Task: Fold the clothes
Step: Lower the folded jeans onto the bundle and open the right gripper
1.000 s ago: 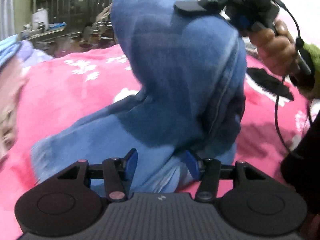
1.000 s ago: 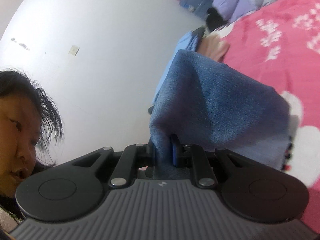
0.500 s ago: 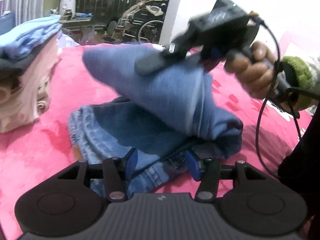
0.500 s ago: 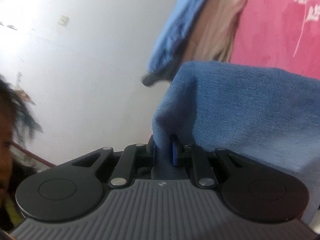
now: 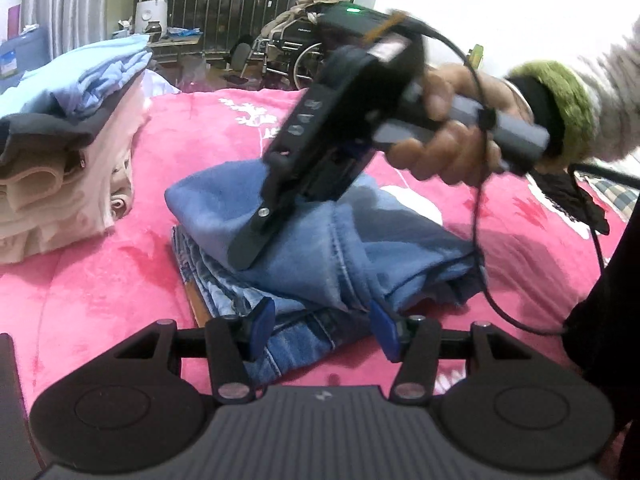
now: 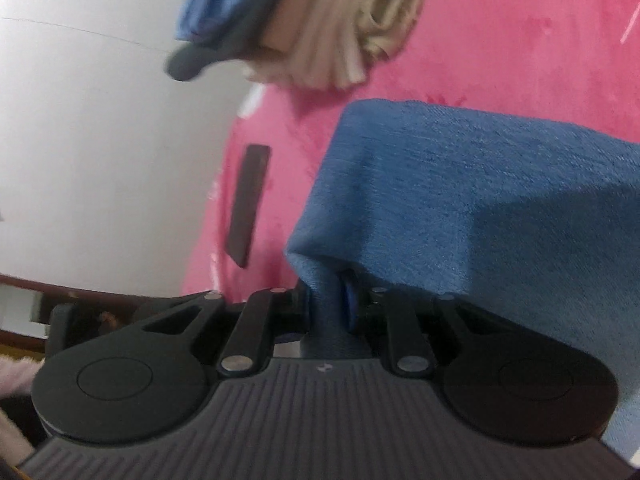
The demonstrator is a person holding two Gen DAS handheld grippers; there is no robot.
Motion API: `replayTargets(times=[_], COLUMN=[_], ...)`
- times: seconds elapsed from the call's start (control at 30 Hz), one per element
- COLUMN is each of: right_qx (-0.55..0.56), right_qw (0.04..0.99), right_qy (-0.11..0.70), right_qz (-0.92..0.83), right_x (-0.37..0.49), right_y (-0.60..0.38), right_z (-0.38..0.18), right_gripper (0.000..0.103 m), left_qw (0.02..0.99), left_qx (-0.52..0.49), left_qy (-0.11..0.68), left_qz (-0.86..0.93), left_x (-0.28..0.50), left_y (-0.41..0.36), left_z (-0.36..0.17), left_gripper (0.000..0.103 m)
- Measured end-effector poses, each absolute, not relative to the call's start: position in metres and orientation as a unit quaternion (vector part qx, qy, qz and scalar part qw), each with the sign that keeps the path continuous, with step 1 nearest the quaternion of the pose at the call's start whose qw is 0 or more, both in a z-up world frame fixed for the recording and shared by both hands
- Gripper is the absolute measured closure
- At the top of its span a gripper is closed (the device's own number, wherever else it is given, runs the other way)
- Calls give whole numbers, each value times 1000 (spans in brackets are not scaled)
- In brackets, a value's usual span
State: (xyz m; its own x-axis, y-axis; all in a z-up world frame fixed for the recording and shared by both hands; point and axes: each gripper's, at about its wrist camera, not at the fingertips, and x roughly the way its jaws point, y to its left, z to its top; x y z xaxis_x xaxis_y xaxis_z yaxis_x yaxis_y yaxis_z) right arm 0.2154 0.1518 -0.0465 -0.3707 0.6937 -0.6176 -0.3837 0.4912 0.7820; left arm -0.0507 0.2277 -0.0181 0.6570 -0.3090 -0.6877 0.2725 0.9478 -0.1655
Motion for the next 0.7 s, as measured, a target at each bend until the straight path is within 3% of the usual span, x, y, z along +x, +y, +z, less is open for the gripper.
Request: replayTargets(times=[0.03,0.17,0.2,0.47,0.53,0.6,0.7], right_qx=[108,95,93,91,91,90,71], right_qw=[544,530,530,638,663,686,721], right_qy=[678,700,698,586,555,524,485], right_qz=[482,470,472,491,494,496,489], right_x=[217,218,217,210,208,206,199], right_y=[156,173,177,114,99,83,53], right_z=[-45,-26,-20,28,40,52,61], right_gripper=[81,54,53,53,61,75,81], left_qw=[911,914,916,937,933,929,922], left_qx=[-26,-38,-37,-35,-13,8,41], left_qy=[381,378,376,337,346,355,369], left_qz=[-158,-143,-138,-90,-95,-100,-107], left_x=[-51,-58,-61,-74,-69,-65,-59], left_y=[230,239,240,255,248,241,231], left_z=[-17,-8,-5,26,20,14,5], left_gripper=[49,49,49,49,49,49,49])
